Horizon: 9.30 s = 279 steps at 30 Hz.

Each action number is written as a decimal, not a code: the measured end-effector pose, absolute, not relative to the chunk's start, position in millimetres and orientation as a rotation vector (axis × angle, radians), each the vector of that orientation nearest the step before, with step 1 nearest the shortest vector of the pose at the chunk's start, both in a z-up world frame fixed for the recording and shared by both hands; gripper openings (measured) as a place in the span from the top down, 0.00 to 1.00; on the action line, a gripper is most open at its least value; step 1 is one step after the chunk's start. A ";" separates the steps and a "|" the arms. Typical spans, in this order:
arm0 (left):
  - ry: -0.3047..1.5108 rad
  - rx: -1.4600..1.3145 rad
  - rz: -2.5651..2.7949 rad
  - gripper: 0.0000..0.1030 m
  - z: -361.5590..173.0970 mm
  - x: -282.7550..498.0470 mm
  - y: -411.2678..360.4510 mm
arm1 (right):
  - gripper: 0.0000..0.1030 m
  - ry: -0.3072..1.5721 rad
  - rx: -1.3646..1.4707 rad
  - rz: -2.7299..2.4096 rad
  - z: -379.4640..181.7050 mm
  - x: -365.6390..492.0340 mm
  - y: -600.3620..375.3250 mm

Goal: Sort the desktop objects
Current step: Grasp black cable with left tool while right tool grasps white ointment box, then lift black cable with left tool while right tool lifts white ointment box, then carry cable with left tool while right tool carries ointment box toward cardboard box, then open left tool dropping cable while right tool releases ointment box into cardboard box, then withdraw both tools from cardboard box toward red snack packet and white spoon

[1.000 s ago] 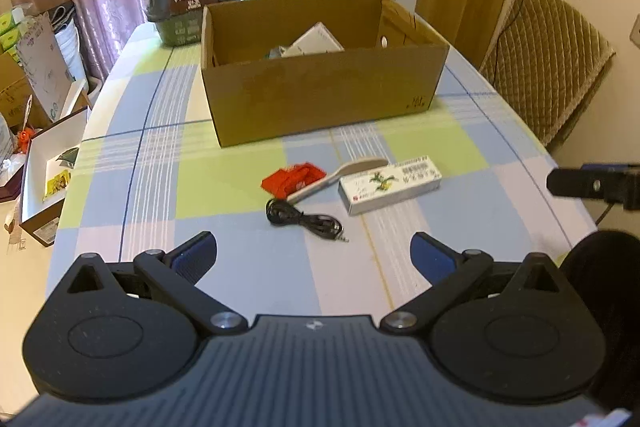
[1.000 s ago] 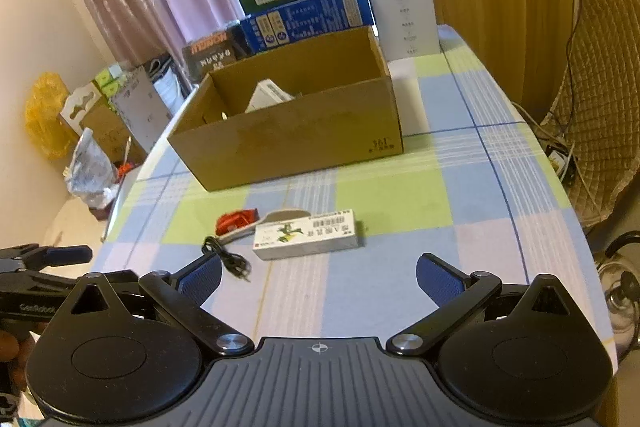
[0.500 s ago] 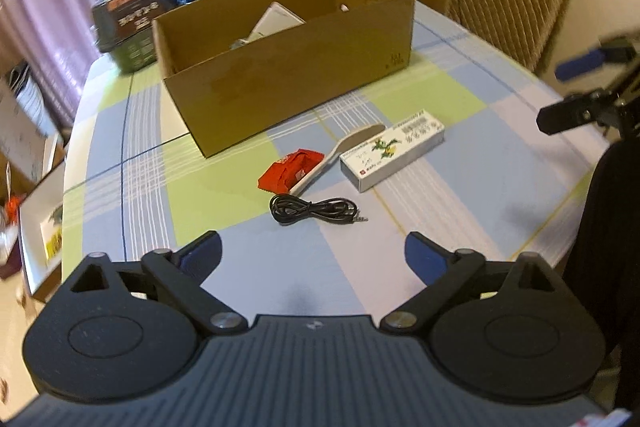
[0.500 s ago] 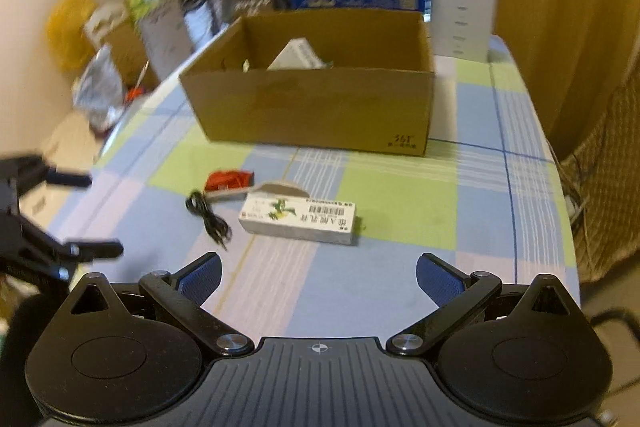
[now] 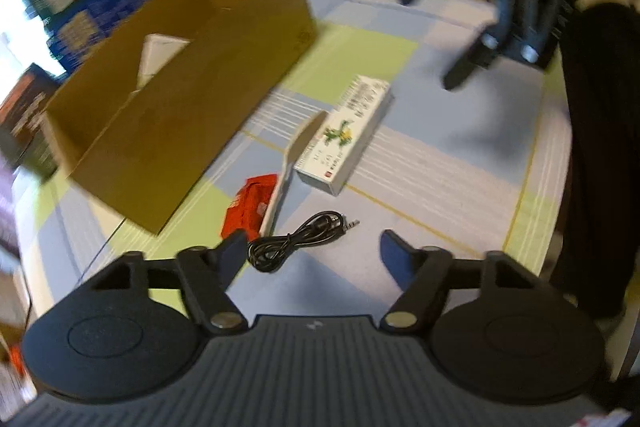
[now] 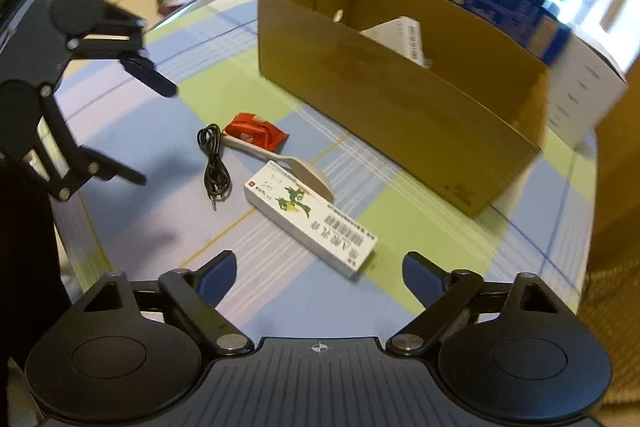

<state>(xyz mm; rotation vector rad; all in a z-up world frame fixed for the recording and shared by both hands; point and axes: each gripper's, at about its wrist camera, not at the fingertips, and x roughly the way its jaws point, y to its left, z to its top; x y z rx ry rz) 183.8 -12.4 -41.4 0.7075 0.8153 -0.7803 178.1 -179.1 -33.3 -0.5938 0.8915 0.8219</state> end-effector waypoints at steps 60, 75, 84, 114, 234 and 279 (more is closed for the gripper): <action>1.041 0.228 -0.527 0.83 -85.4 173.4 -24.1 | 0.61 1.076 -0.157 0.539 -115.4 139.3 -177.1; 1.031 0.148 -0.432 0.90 -85.7 177.6 -25.0 | 0.59 0.903 -0.146 0.557 -122.5 135.9 -173.9; 1.031 0.027 -0.378 0.90 -86.9 176.7 -24.5 | 0.66 0.884 -0.153 0.525 -124.7 133.5 -173.0; 0.933 0.010 -0.351 0.90 -22.8 132.6 -41.6 | 0.66 0.787 -0.001 0.422 -50.1 100.8 -215.7; 0.729 0.017 -0.250 0.65 27.8 376.7 28.9 | 0.50 0.666 -0.073 0.474 19.1 388.6 -140.3; 0.825 0.020 -0.166 0.02 19.1 131.5 45.5 | 0.02 0.858 0.092 0.465 -2.2 103.0 -217.8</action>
